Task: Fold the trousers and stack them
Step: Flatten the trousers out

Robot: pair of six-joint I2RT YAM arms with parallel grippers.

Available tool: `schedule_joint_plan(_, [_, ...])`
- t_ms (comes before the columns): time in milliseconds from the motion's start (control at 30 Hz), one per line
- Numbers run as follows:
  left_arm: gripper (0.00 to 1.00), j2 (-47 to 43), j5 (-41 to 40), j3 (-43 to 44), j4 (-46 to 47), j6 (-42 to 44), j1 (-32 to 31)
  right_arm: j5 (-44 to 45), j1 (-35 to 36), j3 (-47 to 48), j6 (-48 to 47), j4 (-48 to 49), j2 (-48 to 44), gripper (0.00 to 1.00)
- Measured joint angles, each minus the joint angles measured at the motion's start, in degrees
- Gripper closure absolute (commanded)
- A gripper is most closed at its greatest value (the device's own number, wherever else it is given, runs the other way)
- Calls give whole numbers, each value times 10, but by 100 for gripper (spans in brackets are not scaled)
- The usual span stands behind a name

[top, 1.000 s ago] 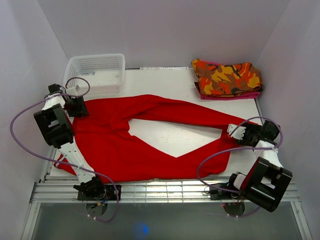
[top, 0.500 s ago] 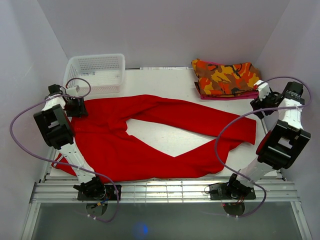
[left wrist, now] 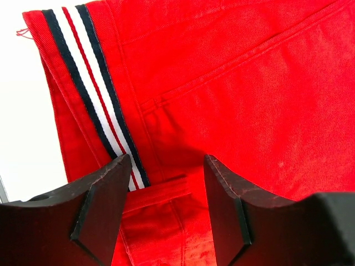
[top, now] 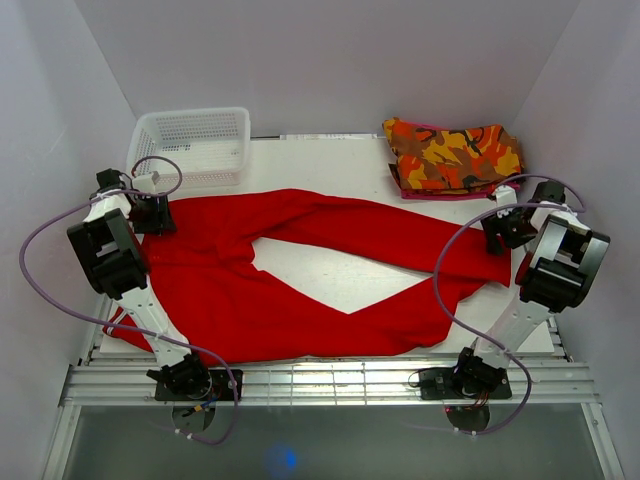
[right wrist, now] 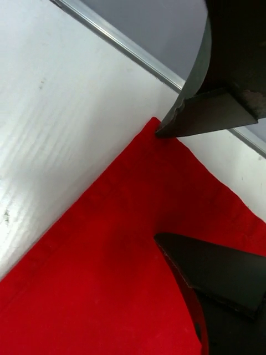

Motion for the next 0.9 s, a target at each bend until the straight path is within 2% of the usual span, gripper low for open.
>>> schedule_joint_plan(33, [33, 0, 0, 0, 0, 0, 0, 11, 7, 0, 5, 12, 2, 40])
schedule_joint_plan(100, [33, 0, 0, 0, 0, 0, 0, 19, 18, -10, 11, 34, 0, 54])
schedule_joint_plan(133, [33, 0, 0, 0, 0, 0, 0, 24, 24, -18, 14, 41, -6, 75])
schedule_joint_plan(167, [33, 0, 0, 0, 0, 1, 0, 34, 32, -29, 10, 54, -13, 88])
schedule_joint_plan(200, [33, 0, 0, 0, 0, 1, 0, 47, 41, -41, 6, 69, -19, 92])
schedule_joint_plan(333, [33, 0, 0, 0, 0, 3, 0, 97, 65, -82, -19, 127, -43, 92])
schedule_joint_plan(500, [33, 0, 0, 2, -3, 5, 0, 113, 54, -69, -57, 126, -50, 92])
schedule_joint_plan(700, [34, 0, 2, 2, -4, 4, 0, 109, 52, 75, -75, 125, -35, 92])
schedule_joint_plan(900, [31, 1, 9, 2, -5, 2, 0, 116, 88, 201, -69, 149, 48, 92])
